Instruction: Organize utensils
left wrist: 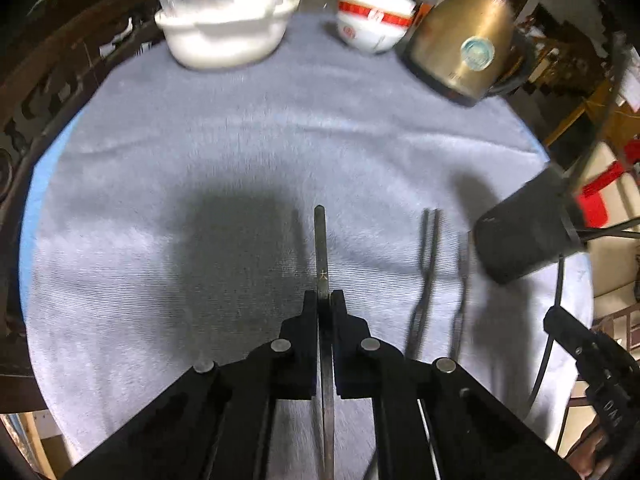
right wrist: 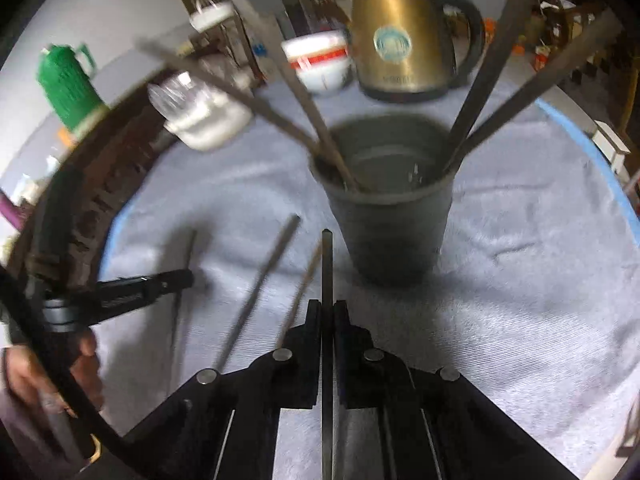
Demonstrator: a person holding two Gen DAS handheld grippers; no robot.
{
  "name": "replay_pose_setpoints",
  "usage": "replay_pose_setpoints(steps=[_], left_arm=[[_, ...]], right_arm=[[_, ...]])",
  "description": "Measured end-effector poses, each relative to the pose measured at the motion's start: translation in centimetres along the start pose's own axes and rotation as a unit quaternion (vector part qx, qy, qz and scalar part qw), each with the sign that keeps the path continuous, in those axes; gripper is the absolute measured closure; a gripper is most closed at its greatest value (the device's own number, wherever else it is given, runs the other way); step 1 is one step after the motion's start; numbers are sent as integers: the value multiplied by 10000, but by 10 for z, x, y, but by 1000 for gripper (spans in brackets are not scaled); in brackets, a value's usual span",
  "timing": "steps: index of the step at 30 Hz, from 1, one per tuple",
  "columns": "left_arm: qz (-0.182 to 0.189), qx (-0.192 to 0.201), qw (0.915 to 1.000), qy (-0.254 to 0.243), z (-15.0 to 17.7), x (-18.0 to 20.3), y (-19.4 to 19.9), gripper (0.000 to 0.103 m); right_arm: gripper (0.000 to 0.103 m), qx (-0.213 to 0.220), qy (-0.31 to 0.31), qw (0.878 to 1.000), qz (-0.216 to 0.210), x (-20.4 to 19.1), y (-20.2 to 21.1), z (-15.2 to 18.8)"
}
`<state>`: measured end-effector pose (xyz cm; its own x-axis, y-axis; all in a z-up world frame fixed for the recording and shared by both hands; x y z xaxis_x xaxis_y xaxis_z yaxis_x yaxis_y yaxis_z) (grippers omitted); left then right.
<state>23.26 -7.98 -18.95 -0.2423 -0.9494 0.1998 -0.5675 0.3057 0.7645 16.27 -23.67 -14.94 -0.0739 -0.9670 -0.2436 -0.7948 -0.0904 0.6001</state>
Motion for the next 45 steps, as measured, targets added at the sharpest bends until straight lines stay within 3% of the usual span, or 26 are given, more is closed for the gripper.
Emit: replay_pose_setpoints(steps=[9, 12, 17, 28, 45], left_arm=[[349, 985, 9945, -18, -31, 9, 81, 98], [495, 1552, 9866, -71, -40, 19, 114, 98], [419, 2069, 9771, -271, -36, 27, 144, 98], [156, 2121, 9765, -358, -35, 31, 151, 98], [-189, 2300, 9713, -579, -37, 38, 163, 97]], right_arm=[[97, 907, -11, 9950, -416, -9, 73, -34], [97, 1261, -27, 9903, -578, -17, 97, -41], [97, 1728, 130, 9832, -571, -30, 122, -45], [97, 2039, 50, 9768, -651, -36, 134, -49], [97, 2182, 36, 9734, -692, -41, 141, -52]])
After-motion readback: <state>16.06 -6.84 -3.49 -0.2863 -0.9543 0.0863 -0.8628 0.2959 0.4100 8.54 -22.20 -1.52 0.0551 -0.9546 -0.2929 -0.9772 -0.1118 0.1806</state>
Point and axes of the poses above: each gripper's, at about its wrist camera, not at the fingertips, and y roughly against the way its jaws point, x to its right, z to its underside, the point moved 10 cm from there along -y, roughly the way its jaws point, and after that the axes turned 15 degrees about x, right-handed, at the moved point
